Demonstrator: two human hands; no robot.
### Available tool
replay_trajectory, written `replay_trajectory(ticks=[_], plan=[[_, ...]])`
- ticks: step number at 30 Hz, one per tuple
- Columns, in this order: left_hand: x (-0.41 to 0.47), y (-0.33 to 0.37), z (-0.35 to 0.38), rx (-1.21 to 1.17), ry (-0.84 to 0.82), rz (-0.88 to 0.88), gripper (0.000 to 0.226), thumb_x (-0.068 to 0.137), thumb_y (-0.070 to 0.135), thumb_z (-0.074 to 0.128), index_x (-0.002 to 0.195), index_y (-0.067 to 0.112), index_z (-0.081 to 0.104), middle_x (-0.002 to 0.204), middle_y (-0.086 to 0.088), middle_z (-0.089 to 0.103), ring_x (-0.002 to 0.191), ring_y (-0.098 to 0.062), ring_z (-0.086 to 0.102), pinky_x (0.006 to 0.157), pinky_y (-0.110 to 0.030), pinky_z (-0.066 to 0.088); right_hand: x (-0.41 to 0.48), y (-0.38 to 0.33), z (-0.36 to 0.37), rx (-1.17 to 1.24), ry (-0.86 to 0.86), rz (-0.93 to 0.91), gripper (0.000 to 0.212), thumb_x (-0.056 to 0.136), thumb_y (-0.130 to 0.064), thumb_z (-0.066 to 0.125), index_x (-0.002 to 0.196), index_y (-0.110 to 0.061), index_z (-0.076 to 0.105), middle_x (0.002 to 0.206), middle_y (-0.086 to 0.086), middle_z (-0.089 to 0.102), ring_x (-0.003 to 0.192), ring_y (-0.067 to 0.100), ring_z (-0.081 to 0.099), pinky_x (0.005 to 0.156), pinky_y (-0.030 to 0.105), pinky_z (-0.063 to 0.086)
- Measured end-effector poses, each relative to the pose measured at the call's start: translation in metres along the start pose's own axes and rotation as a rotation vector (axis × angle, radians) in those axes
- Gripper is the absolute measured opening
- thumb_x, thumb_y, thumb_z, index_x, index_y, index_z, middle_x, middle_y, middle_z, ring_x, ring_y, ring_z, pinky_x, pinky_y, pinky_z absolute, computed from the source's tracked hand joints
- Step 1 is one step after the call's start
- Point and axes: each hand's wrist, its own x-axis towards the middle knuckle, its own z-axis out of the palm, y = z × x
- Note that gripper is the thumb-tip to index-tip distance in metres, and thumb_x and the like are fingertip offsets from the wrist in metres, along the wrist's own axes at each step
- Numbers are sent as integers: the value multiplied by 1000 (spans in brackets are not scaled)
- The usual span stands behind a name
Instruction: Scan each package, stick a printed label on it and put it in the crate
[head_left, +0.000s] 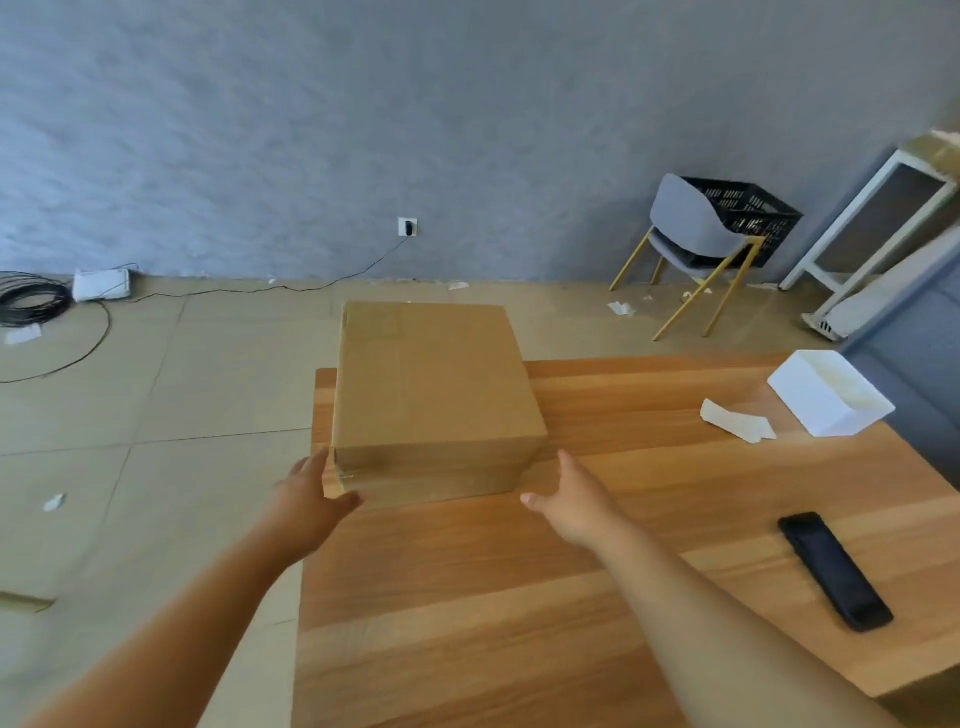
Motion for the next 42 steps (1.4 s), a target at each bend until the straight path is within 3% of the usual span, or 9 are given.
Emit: replay_trajectory(ticks=[6,16,19,23,26,29,31,35,42], plan=[[-1,13,20,-176,153,-40,46,82,19,69,125,12,53,129,-9,55,118,-26,49,97,-36,37,44,6,-12,124,-91,-214,54,82,-36,70,131,-22,49,134,-5,52,121,18,50,92,28,41],[-32,92,10,-304,453,117,63,84,26,67,139,35,37,117,26,40,106,4,39,88,-21,32,68,3,-71,529,13,-489,64,85,-28,71,142,-18,43,137,-7,54,126,10,48,109,38,38],[-47,123,-6,-387,433,225,48,85,32,64,126,47,44,119,32,48,102,19,45,86,-14,36,58,-7,-105,678,17,-649,47,90,-20,65,135,-21,52,128,-9,62,120,7,55,103,29,43],[-71,157,-19,-514,317,389,32,88,34,58,118,45,56,109,18,67,103,5,59,85,-14,44,22,-9,-145,755,129,-759,22,91,-25,62,112,-32,66,111,-15,70,106,2,63,84,12,47],[-87,174,-15,-550,306,444,21,84,46,54,103,47,63,100,17,70,90,4,64,71,-6,45,-7,4,-164,748,283,-685,21,89,-44,59,104,-32,68,99,-14,72,94,4,66,76,21,51],[-95,176,-1,-540,258,426,17,84,56,53,94,49,64,93,16,68,86,0,64,77,-25,51,-29,25,-173,652,464,-533,46,85,-64,49,94,-22,65,87,3,66,82,18,61,76,39,50],[-99,174,14,-508,212,398,26,81,64,51,90,44,65,90,17,68,88,-10,63,83,-40,53,-38,44,-174,615,513,-426,62,83,-71,44,87,-10,59,75,6,56,73,21,55,70,39,46],[-108,165,54,-469,127,332,40,74,73,47,86,41,67,81,11,68,78,-15,66,79,-46,56,-50,88,-165,483,477,-195,65,82,-78,32,74,-18,57,73,-2,57,73,16,55,61,31,40],[-124,157,131,-506,-5,151,18,85,55,54,85,45,69,85,9,72,79,-12,68,79,-37,54,-41,162,-137,404,315,74,64,84,-77,29,87,-18,56,78,-4,56,74,16,54,58,32,37]])
